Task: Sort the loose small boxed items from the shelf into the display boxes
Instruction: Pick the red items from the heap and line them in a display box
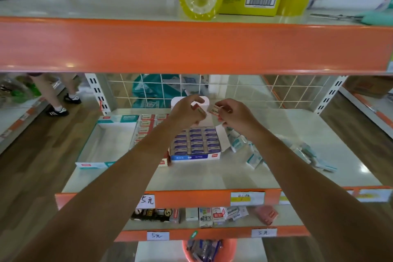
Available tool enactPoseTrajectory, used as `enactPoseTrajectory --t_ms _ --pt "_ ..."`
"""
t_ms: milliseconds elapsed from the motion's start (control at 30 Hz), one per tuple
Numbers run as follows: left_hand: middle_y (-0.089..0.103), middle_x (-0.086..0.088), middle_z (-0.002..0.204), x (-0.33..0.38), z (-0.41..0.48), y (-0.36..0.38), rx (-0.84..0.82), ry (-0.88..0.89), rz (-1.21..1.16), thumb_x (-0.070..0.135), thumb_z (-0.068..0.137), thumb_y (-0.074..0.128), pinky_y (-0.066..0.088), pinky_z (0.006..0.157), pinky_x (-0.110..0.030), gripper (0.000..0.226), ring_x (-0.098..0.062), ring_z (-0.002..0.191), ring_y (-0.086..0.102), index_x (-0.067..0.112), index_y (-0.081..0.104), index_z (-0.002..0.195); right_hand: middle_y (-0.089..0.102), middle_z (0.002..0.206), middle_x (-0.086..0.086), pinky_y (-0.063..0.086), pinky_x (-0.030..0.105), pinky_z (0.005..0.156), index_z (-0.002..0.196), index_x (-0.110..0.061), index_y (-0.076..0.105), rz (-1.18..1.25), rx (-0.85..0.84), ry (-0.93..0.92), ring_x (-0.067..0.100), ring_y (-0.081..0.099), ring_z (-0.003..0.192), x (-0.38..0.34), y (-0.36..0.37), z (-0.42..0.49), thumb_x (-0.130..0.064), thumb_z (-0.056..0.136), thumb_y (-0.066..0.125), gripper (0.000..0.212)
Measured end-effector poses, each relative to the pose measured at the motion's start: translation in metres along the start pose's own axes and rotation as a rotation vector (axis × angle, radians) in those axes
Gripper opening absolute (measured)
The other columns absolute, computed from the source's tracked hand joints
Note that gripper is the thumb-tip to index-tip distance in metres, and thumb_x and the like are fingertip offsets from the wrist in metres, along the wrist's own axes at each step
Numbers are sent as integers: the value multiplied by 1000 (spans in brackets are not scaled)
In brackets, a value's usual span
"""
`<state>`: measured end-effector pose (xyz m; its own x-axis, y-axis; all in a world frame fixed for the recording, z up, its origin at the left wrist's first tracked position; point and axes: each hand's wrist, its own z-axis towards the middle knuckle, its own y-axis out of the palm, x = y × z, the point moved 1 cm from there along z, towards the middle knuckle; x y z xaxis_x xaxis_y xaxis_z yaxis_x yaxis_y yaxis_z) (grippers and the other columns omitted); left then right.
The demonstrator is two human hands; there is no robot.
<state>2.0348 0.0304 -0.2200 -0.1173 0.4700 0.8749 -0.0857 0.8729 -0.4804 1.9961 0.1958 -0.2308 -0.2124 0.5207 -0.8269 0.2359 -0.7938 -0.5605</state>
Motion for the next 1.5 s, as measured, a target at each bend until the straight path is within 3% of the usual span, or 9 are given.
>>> enactPoseTrajectory --t_ms 133,333,500,600,700,833,1067,1300,1500 --pt "66 -11 101 -9 -7 -20 21 -40 -22 4 86 64 58 73 -27 18 -17 75 67 11 63 103 66 108 3 60 32 72 119 -18 58 -11 -22 -22 15 68 82 -12 15 -1 -11 95 51 26" --pt "58 -14 115 -22 -19 -51 -6 -120 -37 -5 88 58 59 80 -34 19 -28 99 62 5 64 103 64 108 -2 59 31 73 114 -24 57 19 -79 -45 11 69 82 -31 38 -6 -11 93 57 25" --pt "62 -2 98 -31 -36 -72 -29 -104 42 3 90 60 53 55 -13 15 -15 80 64 11 60 102 64 108 -4 55 33 83 113 -17 62 -49 -116 -65 17 64 96 -45 59 -10 -11 87 65 27" --pt "66 -1 99 -39 -43 -83 9 -55 144 11 89 63 55 70 -23 14 -16 85 64 14 65 103 63 101 -7 51 27 81 110 -18 61 -87 -127 -79 14 61 96 -49 69 -11 -9 84 68 29" --pt "65 2 97 -44 -47 -91 22 -29 186 14 88 64 48 68 -19 15 -14 84 61 14 68 103 63 97 -9 51 26 78 107 -21 61 -90 -132 -81 12 61 94 -53 75 -13 -11 84 68 25" --pt "66 3 94 -49 -52 -101 32 -54 178 14 88 65 53 73 -23 7 -13 83 62 21 66 89 62 95 -11 50 27 81 102 -21 62 -118 -146 -98 6 59 87 -61 83 -17 -12 86 67 19" --pt "67 0 89 -57 -63 -119 -54 -106 113 4 85 67 56 62 -17 8 -13 74 68 10 66 89 60 91 -12 39 9 64 101 -16 66 -172 -148 -149 0 56 80 -74 92 -22 -17 88 66 13" --pt "65 7 82 -60 -71 -130 -103 -75 226 7 82 70 46 60 -16 9 -11 75 59 13 72 87 63 82 -14 45 17 65 83 -23 61 -210 -164 -151 3 60 78 -80 102 -24 -20 84 71 10" --pt "64 0 97 -63 -72 -133 -179 -112 279 1 84 66 54 67 -18 19 -18 82 67 14 68 98 62 83 -10 48 19 67 87 -17 63 -289 -215 -160 7 60 79 -84 109 -26 -20 85 71 9"
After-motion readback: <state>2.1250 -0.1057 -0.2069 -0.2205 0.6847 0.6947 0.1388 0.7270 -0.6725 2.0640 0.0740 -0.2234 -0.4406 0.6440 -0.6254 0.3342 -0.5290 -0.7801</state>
